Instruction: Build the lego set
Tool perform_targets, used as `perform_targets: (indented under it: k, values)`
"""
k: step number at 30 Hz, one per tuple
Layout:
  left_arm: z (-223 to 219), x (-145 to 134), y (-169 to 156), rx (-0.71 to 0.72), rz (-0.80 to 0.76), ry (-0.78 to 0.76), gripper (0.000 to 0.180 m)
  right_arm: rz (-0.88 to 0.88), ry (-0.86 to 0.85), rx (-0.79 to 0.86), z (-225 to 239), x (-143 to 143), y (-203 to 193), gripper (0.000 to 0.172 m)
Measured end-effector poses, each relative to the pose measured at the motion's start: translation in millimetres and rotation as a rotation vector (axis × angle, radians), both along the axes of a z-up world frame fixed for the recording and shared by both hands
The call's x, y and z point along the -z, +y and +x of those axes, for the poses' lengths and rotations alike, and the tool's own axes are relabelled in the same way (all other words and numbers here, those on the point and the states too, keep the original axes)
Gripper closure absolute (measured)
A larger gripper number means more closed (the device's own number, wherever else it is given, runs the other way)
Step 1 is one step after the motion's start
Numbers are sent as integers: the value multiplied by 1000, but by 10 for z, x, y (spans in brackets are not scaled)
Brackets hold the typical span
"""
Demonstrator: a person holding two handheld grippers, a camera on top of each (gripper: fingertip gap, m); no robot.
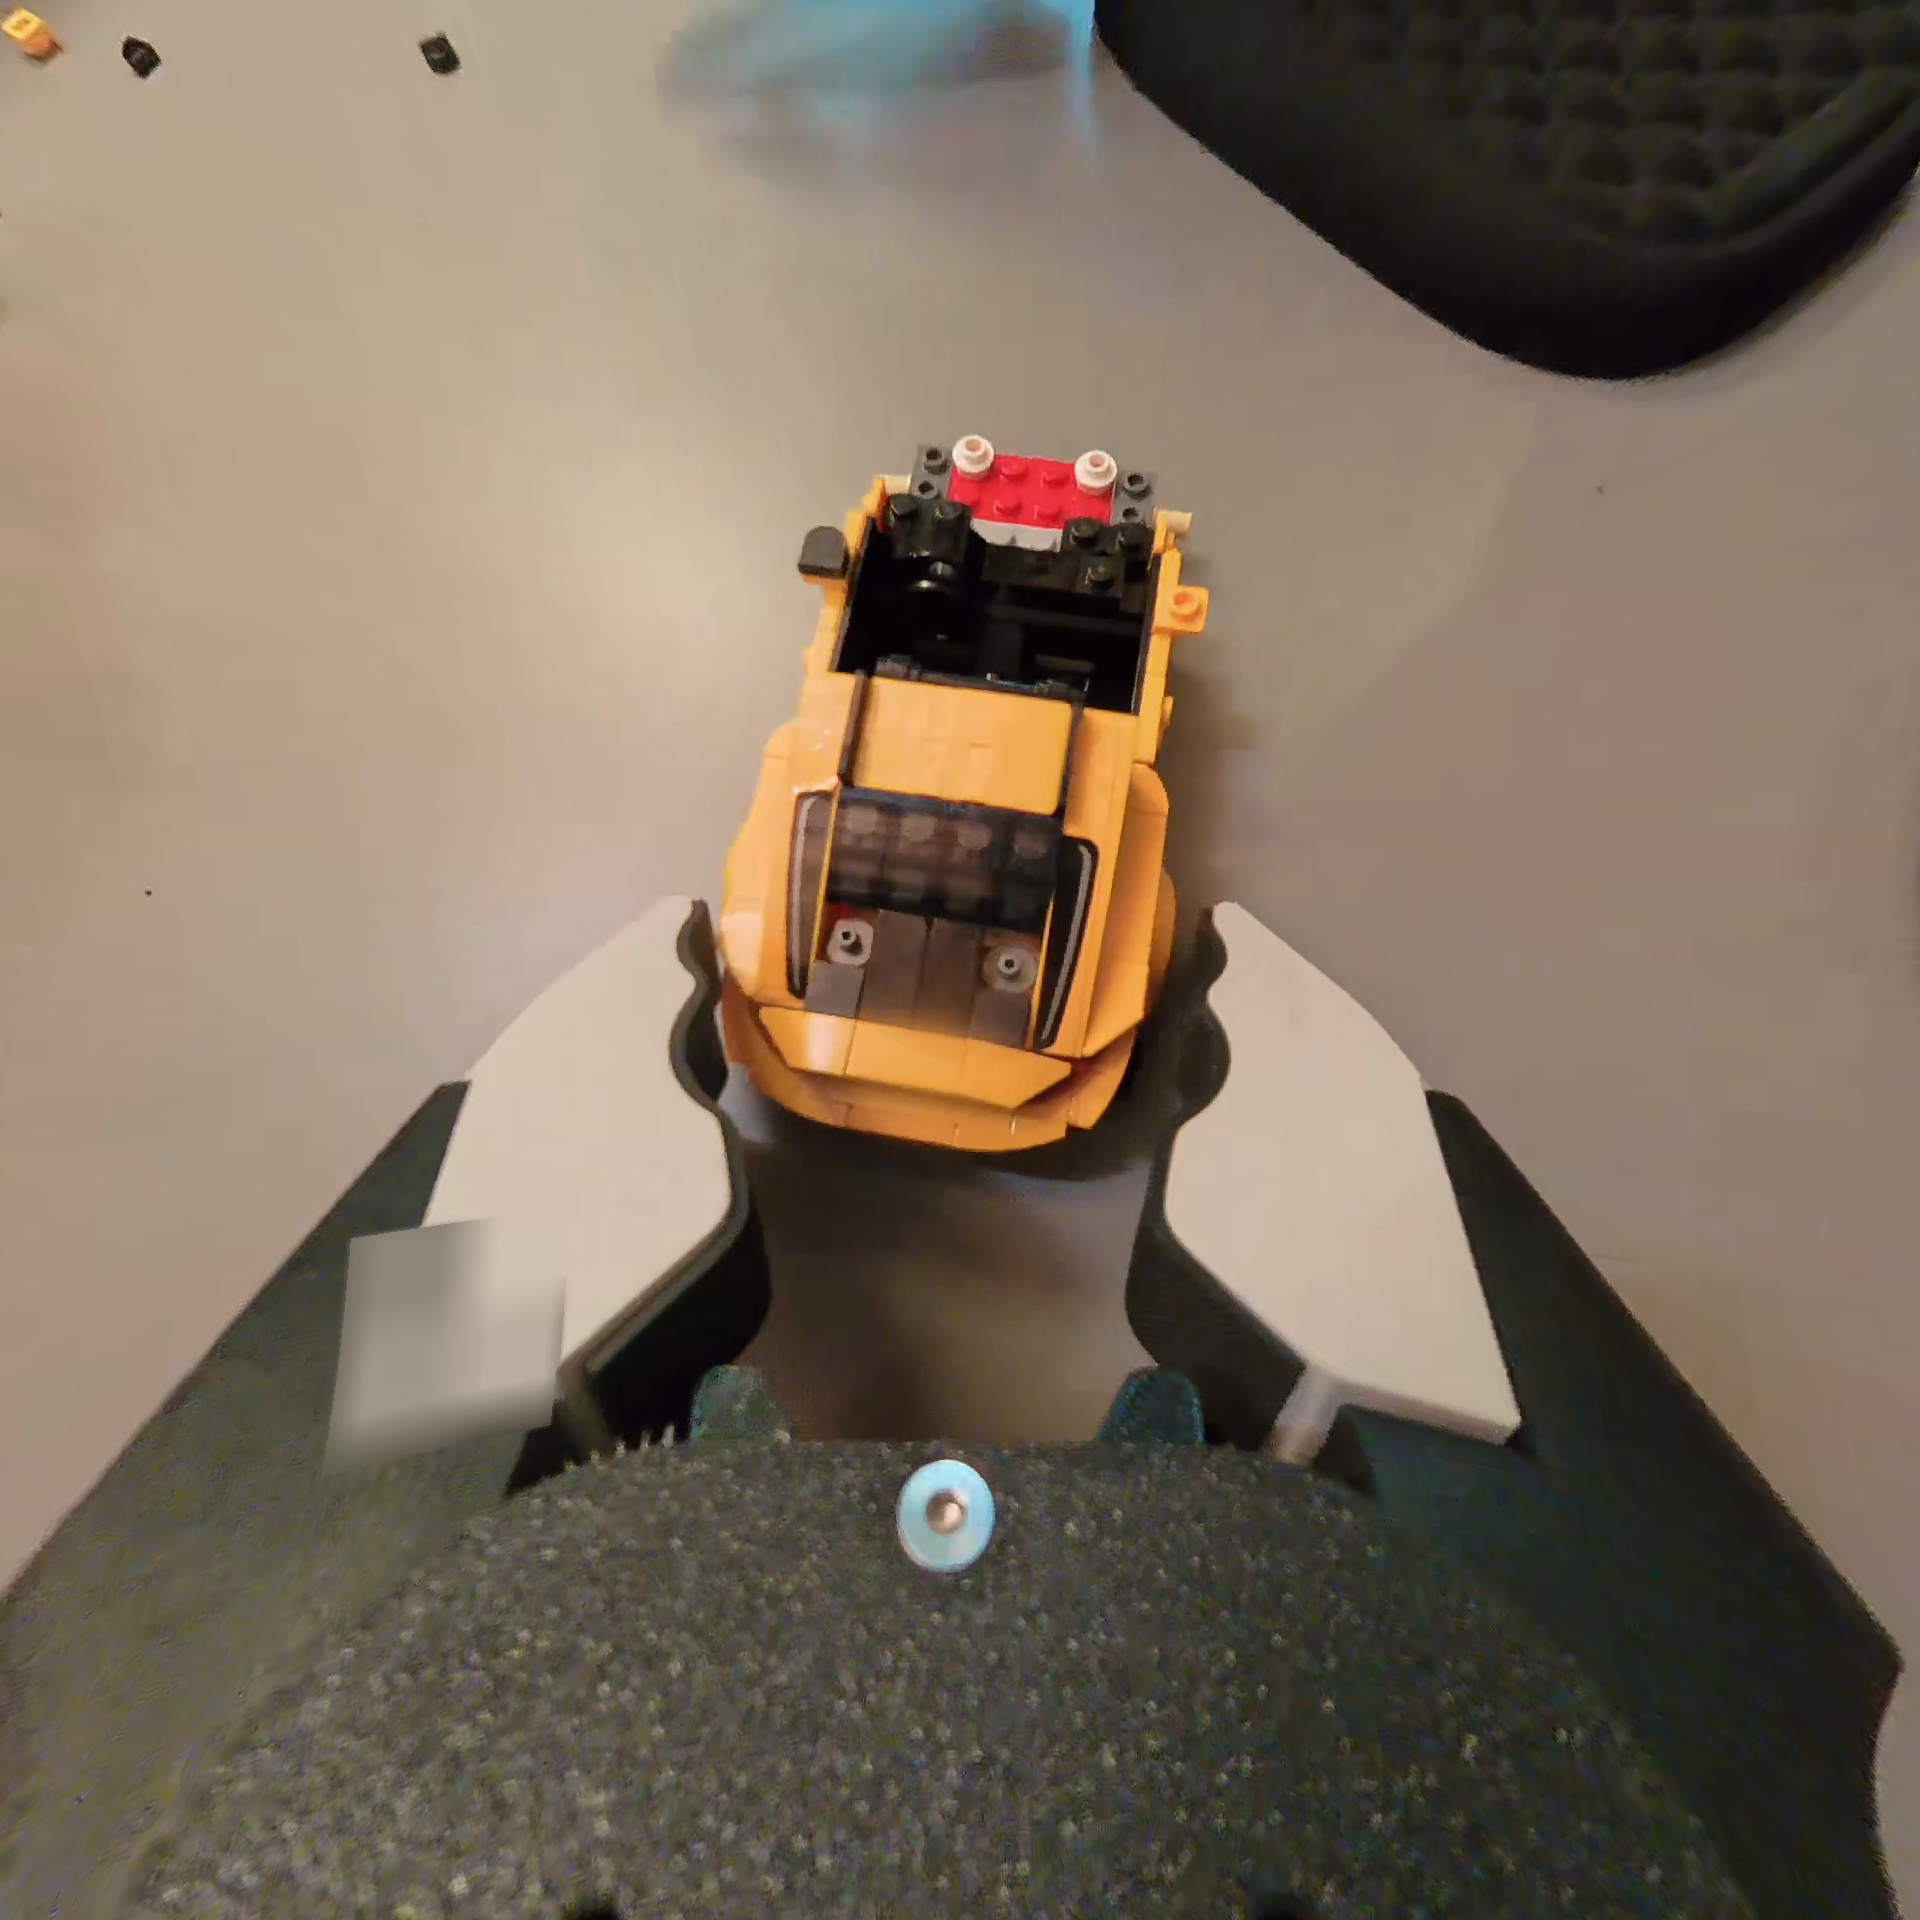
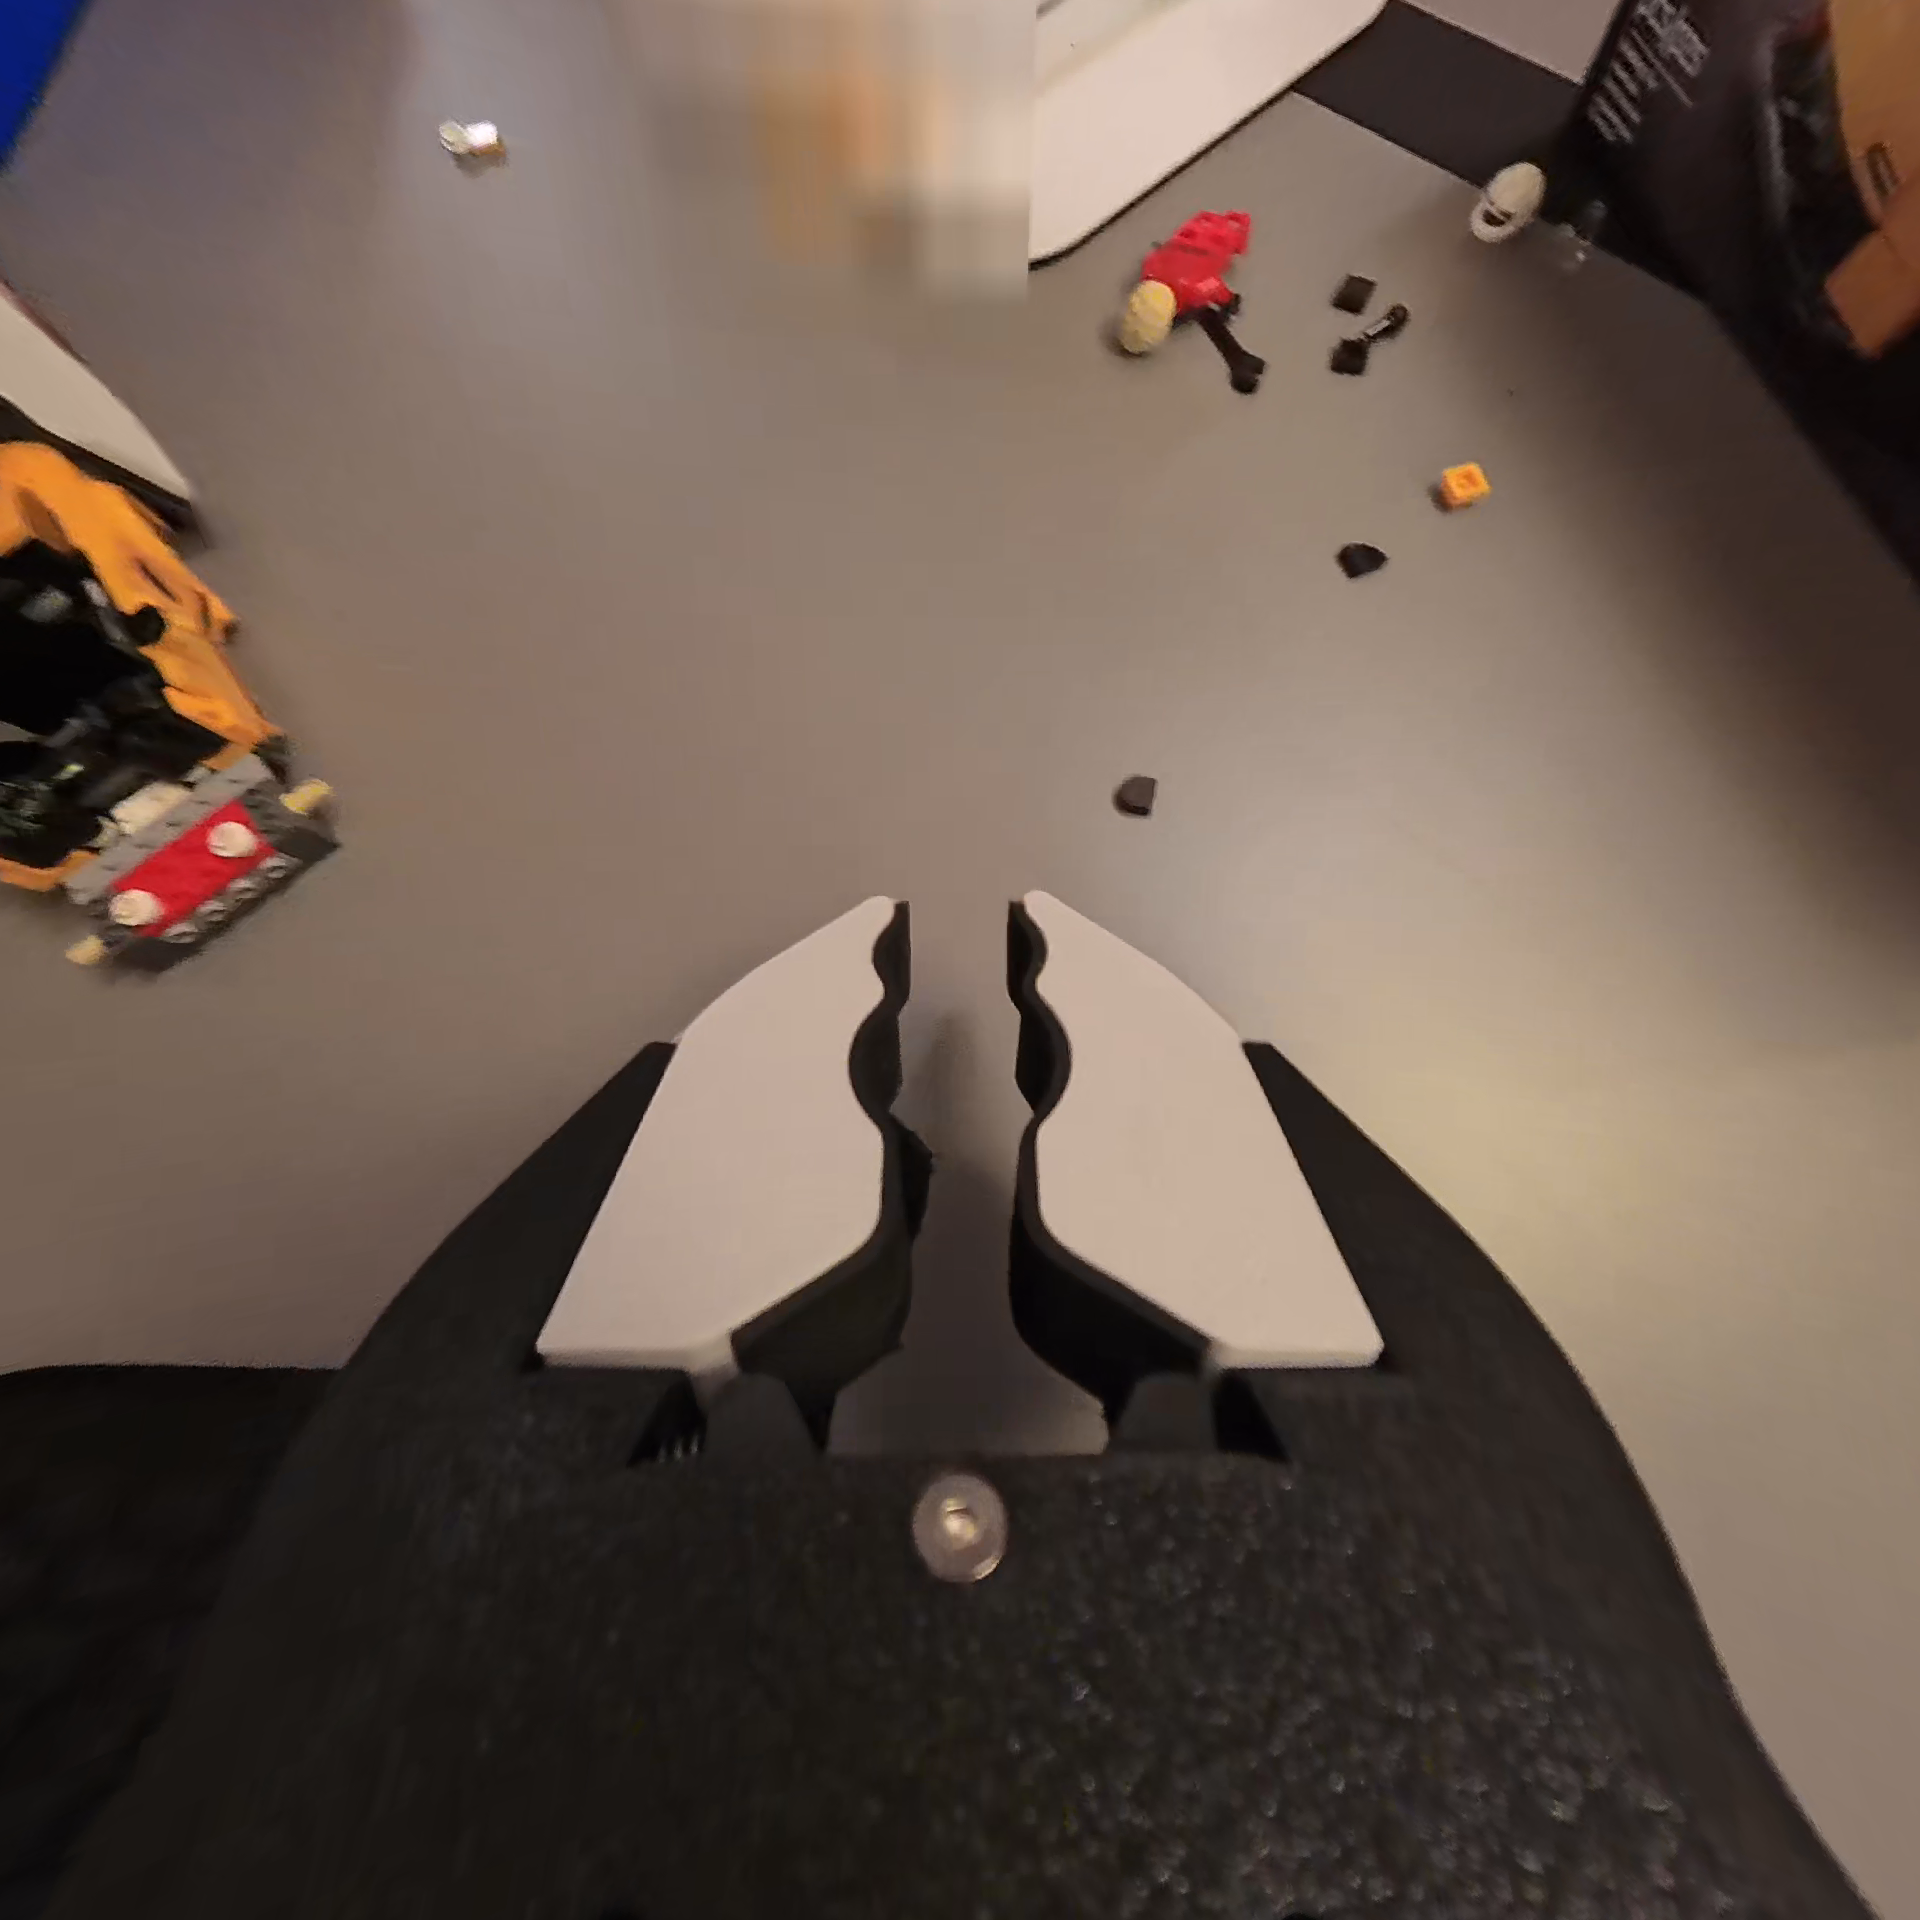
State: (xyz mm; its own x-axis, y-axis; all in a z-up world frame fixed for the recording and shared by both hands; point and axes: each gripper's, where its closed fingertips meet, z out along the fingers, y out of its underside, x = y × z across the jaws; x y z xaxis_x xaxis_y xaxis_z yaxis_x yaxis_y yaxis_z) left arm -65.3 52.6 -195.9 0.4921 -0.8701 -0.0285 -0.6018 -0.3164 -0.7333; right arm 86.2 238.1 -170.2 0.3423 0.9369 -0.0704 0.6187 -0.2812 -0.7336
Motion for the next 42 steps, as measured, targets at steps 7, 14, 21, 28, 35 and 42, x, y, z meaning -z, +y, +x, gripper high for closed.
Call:
perform_targets:
  k: [7, 14, 21, 28, 35, 42]
  values:
    - [-36, -116, 12, -8, 62, -35, 105, 38, -20, 15, 38, 61, 149, 153]
    - [-72, -121, 4, 21, 71, -74, 106, 15, 82, -141, -324, -177, -228, 166]
    - [-169, -125, 72, -2, 86, -102, 106, -50, 123, -569, -953, -169, -1316, 154]
    - [-426, -144, 186, -148, 120, -74, 103, -207, 92, -641, -1189, 107, -1482, 124]
    - [-836, -219, 276, -566, 157, -39, 123, -123, 129, -785, -1090, 3, -1813, 139]
    - [-532, -370, 85, -568, 129, -171, 118, -85, 164, -642, -1058, 31, -1463, 141]
